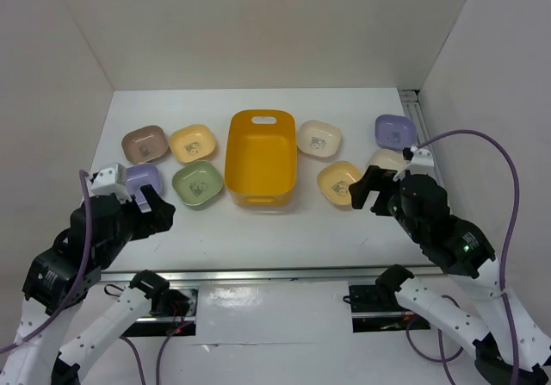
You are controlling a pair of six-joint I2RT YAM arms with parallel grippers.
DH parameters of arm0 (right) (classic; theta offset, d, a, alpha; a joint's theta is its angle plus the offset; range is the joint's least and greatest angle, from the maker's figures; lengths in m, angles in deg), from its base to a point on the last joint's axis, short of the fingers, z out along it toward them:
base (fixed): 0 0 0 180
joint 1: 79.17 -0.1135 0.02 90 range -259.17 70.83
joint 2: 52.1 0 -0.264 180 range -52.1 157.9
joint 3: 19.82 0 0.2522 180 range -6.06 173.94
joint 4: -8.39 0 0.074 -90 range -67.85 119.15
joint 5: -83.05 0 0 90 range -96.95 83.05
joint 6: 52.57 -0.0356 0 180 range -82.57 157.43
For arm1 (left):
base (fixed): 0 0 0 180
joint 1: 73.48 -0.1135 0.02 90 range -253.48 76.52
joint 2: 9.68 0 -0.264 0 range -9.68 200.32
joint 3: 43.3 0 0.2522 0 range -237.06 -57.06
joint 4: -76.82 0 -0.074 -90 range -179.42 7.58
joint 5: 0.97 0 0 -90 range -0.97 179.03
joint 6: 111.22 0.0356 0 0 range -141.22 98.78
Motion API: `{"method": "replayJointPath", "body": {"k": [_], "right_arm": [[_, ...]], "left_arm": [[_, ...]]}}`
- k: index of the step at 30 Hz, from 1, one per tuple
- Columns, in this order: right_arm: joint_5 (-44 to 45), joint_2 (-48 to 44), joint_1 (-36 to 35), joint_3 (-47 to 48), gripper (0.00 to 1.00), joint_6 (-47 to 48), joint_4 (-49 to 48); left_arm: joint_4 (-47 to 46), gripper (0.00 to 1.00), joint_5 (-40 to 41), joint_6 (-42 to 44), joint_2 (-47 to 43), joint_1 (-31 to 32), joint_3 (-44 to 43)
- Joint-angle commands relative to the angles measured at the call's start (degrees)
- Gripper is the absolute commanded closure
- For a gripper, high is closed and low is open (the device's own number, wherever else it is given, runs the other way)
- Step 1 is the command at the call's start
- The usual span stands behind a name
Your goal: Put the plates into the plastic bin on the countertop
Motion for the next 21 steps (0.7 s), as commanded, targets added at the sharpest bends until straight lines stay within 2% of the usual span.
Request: {"method": "replayJointPath", "body": {"k": [1, 9, 11, 13, 16, 17, 21], "right_arm": [[4.09, 2.08, -0.35, 0.3, 0.0, -2.24, 0.7], [2.95, -1.17, -0.35, -5.05, 0.0, -5.33, -10.19], [-0.98, 0.84, -0.35, -4.45, 0.0, -2.27, -12.04], [-1.0, 5.15, -0.35, -2.96, 0.0, -0.76, -12.05], [8.8, 11.73, -0.35, -1.02, 0.0, -2.6, -11.35], [9.71, 13.84, -0.35, -1.01, 0.0, -2.6, -12.13], [6.4, 28.49, 3.06, -0.49, 0.0, -1.37, -17.31]], "left_arm": [[-2.29, 0.0, -0.13, -0.58, 1.94, 0.21, 0.49], [-4.58, 0.0, -0.13, -0.05, 3.78, 0.21, 1.63], [-5.2, 0.0, -0.13, 0.57, 5.36, 0.21, 1.11], [-6.59, 0.0, -0.13, 1.09, 6.6, 0.21, 1.1], [-8.44, 0.0, -2.05, 1.71, 8.27, 0.21, 0.4], [-8.45, 0.0, -2.06, 1.71, 9.14, 0.21, 0.4], [-10.64, 0.0, -4.08, 2.24, 10.47, 0.21, -0.13]]}}
